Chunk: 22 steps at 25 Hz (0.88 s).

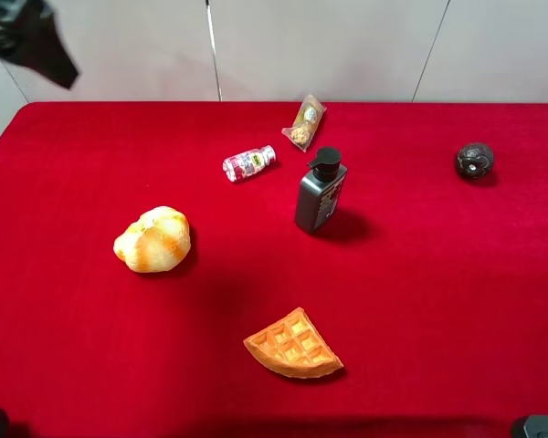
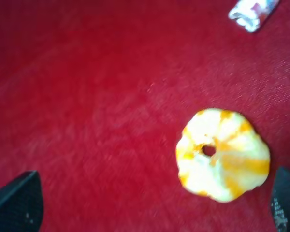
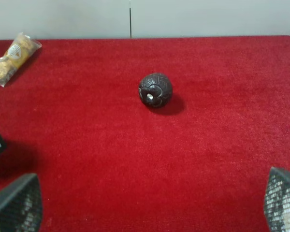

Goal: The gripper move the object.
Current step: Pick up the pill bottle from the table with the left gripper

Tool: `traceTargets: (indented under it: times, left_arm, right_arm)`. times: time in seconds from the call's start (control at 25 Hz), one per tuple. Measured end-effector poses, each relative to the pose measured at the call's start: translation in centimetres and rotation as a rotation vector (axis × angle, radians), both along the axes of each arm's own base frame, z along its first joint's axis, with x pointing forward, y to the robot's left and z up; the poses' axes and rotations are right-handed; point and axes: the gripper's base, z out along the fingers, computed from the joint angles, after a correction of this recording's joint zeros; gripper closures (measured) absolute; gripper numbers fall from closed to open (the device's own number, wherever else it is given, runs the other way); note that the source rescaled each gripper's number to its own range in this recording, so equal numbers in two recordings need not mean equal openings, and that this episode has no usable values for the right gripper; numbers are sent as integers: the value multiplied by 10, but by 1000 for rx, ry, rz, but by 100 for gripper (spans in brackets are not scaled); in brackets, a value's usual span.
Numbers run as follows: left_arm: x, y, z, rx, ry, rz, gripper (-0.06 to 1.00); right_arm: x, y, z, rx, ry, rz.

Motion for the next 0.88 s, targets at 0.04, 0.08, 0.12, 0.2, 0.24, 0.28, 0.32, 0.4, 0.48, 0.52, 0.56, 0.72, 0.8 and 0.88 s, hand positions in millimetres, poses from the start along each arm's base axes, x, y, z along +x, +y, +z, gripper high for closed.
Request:
traceTargets:
  times: [0.04, 0.08, 0.12, 0.2, 0.24, 0.28, 0.32, 0.4, 0.48, 0.52, 0.56, 0.72, 0.8, 0.88]
  left_arm:
    - [7, -5, -3, 5, 15, -11, 2]
    - [13, -10, -3, 6, 19, -19, 2]
    - [19, -14, -4, 9, 28, -25, 2]
    - [34, -23, -10, 17, 50, -40, 2]
    - [39, -28, -10, 19, 56, -47, 2]
    - [45, -33, -13, 22, 64, -55, 2]
    - [51, -37, -16, 25, 73, -62, 3]
    - [60, -46, -19, 31, 76, -83, 3]
    - [71, -56, -26, 42, 87, -113, 3]
    - [75, -60, -29, 45, 92, -120, 3]
    - [80, -63, -33, 47, 98, -125, 3]
    - [97, -73, -50, 53, 130, -155, 3]
    - [104, -76, -57, 66, 138, -181, 3]
    - [110, -78, -62, 76, 142, -201, 4]
  right_arm:
    - [0, 0, 0, 0, 0, 0]
    - [0, 0, 0, 0, 0, 0]
    - [0, 0, 0, 0, 0, 0]
    - [0, 0, 0, 0, 0, 0]
    - [0, 0, 0, 0, 0, 0]
    - [0, 0, 0, 0, 0, 0]
    - [0, 0, 0, 0, 0, 0]
    - [0, 0, 0, 0, 0, 0]
    - [0, 0, 0, 0, 0, 0]
    - [0, 0, 0, 0, 0, 0]
    - [0, 0, 0, 0, 0, 0]
    - [0, 0, 0, 0, 0, 0]
    - [0, 0, 0, 0, 0, 0]
    - [0, 0, 0, 0, 0, 0]
